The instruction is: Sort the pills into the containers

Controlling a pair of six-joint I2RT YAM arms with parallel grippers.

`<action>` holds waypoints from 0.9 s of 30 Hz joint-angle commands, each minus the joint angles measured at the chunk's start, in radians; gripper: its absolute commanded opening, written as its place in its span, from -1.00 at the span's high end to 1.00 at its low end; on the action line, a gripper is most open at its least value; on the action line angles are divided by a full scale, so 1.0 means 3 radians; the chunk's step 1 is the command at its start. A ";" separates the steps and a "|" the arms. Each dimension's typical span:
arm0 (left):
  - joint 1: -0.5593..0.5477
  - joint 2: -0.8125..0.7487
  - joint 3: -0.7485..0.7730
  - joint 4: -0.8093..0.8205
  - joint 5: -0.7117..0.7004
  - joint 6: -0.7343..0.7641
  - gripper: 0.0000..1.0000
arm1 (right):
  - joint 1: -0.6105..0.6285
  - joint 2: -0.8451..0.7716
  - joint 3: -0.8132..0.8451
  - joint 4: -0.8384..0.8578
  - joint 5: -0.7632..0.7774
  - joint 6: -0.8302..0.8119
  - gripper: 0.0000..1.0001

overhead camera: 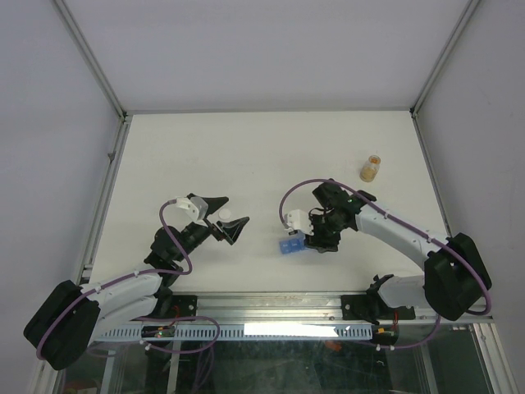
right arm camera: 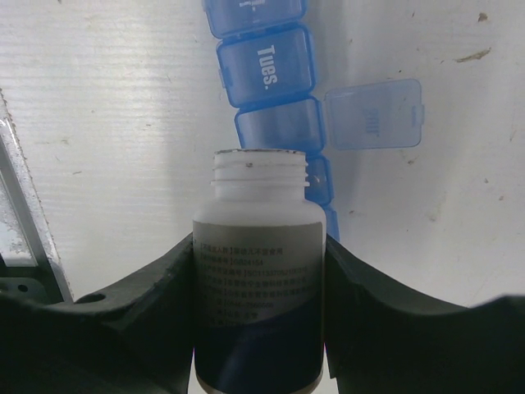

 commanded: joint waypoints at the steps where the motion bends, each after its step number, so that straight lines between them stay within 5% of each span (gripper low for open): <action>1: -0.0020 -0.0016 0.0075 0.0160 0.0052 0.0099 -0.98 | 0.0036 -0.0109 0.0044 0.0113 0.0098 0.0043 0.89; 27: -0.0016 -0.0022 0.0071 0.0151 0.0068 0.0106 -0.98 | 0.0083 -0.0104 0.0176 -0.0094 -0.0060 0.0115 0.93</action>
